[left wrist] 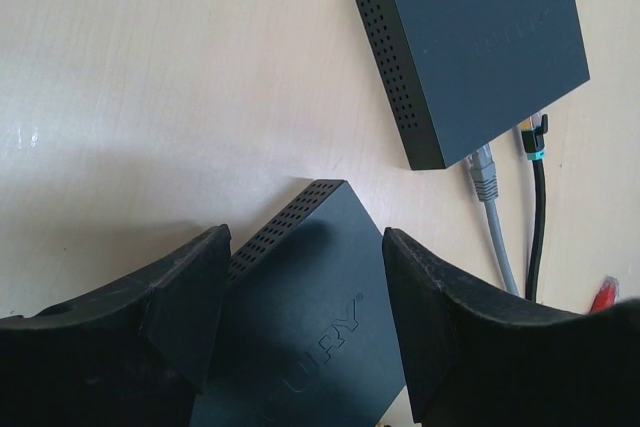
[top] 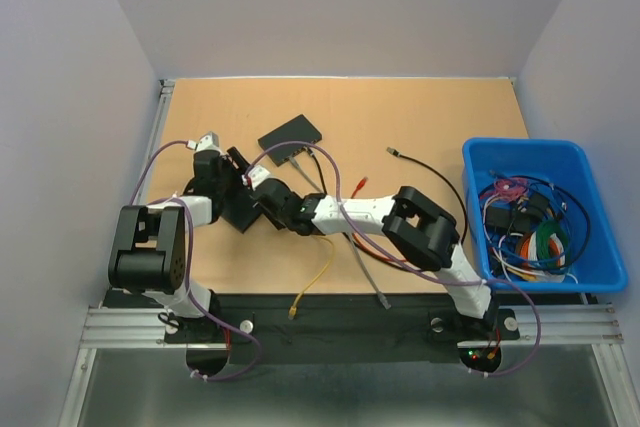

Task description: Insert the plug into the switch port

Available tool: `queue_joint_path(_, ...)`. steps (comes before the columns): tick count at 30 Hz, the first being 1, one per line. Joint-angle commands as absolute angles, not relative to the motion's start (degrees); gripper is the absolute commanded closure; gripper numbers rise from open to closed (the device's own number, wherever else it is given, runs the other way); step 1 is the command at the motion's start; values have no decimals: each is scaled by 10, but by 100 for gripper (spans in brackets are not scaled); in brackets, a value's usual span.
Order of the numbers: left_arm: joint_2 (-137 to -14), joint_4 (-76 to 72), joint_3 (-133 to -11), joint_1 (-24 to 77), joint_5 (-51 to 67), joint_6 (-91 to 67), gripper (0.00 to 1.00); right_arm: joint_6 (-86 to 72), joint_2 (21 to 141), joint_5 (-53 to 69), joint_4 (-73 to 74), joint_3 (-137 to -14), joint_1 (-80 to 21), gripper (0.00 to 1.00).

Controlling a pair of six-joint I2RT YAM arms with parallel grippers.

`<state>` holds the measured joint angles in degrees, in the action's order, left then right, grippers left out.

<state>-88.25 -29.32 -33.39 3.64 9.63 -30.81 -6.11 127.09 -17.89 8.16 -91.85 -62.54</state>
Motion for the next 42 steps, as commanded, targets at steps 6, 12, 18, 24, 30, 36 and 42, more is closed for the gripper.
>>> queue_joint_path(6, -872, -211, -340, 65, 150, -346, 28, -52, 1198, -207, -116, -824, -619, 81)
queue_joint_path(12, -883, -214, -364, 38, 109, -344, 28, -63, 1127, -214, -109, -739, -619, 63)
queue_joint_path(18, -904, -229, -376, 20, 110, -349, 28, -76, 1060, -220, -77, -701, -619, 47)
queue_joint_path(24, -861, -236, -348, 17, 90, -354, 28, -107, 1016, -277, -15, -691, -579, 40)
queue_joint_path(30, -760, -242, -303, 17, 60, -359, 28, -167, 1019, -219, 63, -722, -438, 42)
queue_joint_path(36, -666, -236, -261, 17, 44, -366, 28, -186, 1048, -216, 115, -748, -371, 43)
queue_joint_path(42, -641, -226, -253, 17, 54, -365, 28, -214, 1081, -193, 131, -757, -354, 46)
